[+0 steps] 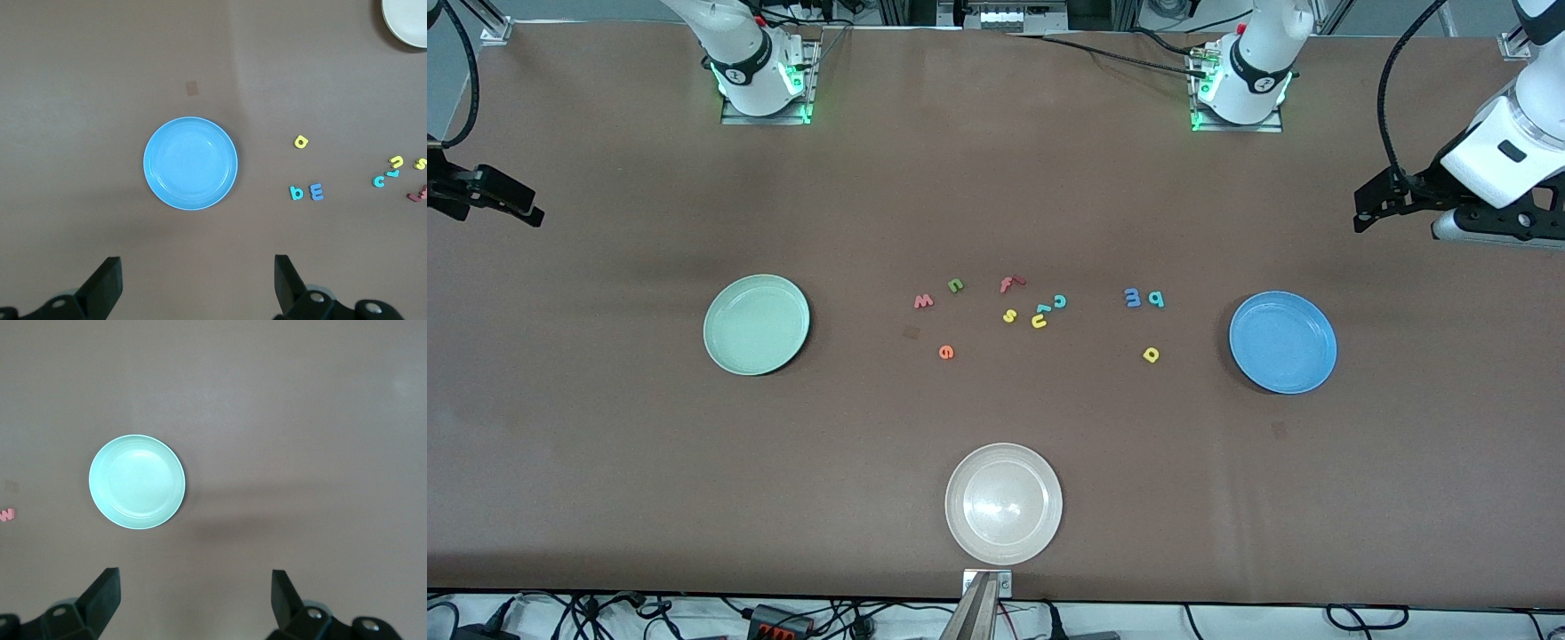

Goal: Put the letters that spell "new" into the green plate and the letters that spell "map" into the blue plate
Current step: 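Move the right gripper and the left gripper toward the scattered letters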

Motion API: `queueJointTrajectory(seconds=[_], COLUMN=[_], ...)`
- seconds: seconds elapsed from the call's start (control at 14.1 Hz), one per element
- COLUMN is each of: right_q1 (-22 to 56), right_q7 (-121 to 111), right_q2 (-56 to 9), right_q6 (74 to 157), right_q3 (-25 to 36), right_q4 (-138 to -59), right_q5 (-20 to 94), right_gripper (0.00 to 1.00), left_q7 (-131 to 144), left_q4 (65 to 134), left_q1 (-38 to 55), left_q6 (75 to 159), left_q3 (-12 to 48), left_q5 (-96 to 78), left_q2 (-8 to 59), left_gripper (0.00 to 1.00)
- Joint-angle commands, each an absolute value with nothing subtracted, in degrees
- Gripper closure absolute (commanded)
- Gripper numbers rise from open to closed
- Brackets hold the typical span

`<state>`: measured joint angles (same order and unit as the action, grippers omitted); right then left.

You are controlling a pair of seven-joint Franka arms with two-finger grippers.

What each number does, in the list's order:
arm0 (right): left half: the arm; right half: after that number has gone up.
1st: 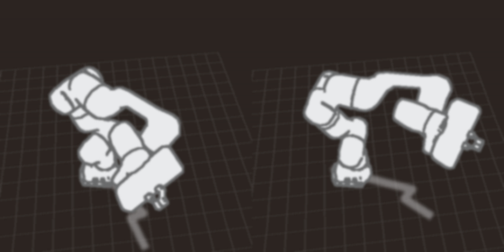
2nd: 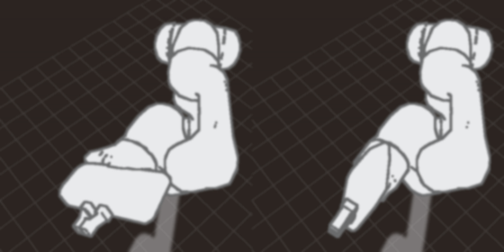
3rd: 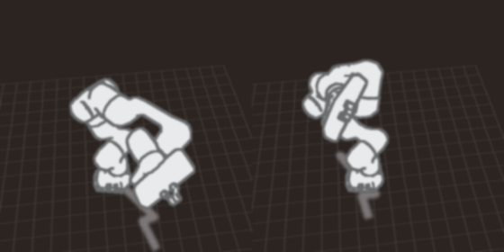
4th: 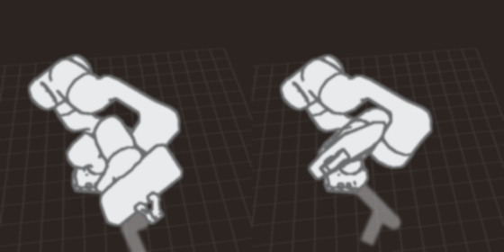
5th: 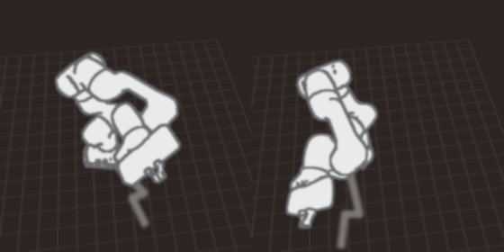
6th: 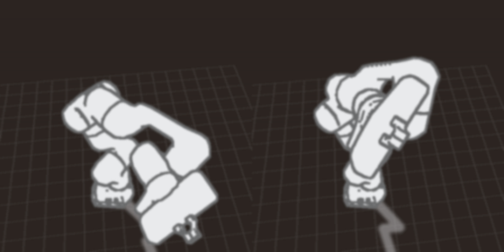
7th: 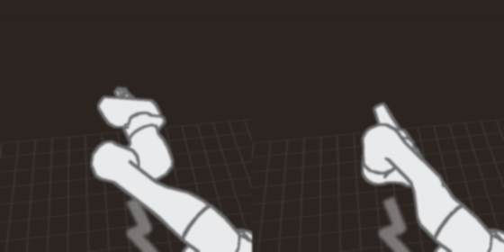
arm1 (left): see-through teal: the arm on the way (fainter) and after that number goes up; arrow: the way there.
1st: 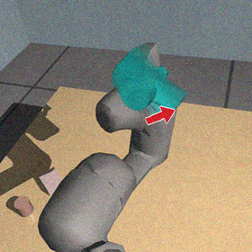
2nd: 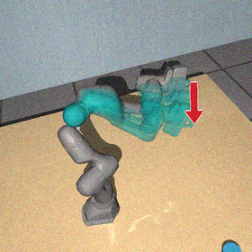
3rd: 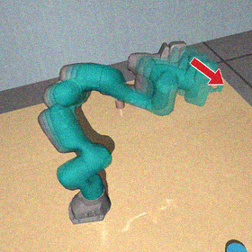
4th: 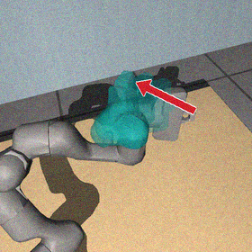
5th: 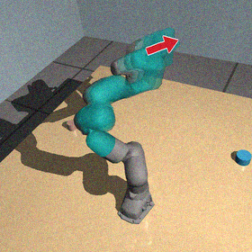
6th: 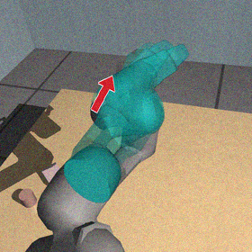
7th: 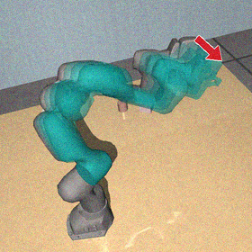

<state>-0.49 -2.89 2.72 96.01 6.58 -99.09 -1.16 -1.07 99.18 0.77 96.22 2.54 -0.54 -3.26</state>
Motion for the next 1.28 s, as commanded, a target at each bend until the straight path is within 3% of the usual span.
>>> queueJointTrajectory(seconds=[0.0,0.35,0.71,1.2], right_q1=[-0.18,1.66,10.0,20.64], right_q7=[-3.78,-5.71,-5.71,-5.36], right_q2=[3.25,-0.25,-7.28,-20.64], right_q6=[96.15,95.89,99.22,114.06], right_q3=[6.59,6.06,6.06,6.06], right_q4=[-99.49,-99.4,-99.4,-99.32], right_q5=[-1.14,-1.05,-0.97,6.93], right_gripper=[0.0,0.0,0.0,0.0], left_q7=[-1.67,-1.58,-2.19,0.6], left_q4=[99.32,99.32,99.23,98.79], left_q1=[0.62,0.62,1.49,8.52], left_q6=[95.71,95.71,91.77,94.99], left_q3=[2.46,2.46,2.81,3.25], left_q5=[-1.23,-1.23,-1.41,-1.76], left_q2=[-3.78,-3.78,-1.41,8.6], left_gripper=[0.0,0.0,0.0,0.0])
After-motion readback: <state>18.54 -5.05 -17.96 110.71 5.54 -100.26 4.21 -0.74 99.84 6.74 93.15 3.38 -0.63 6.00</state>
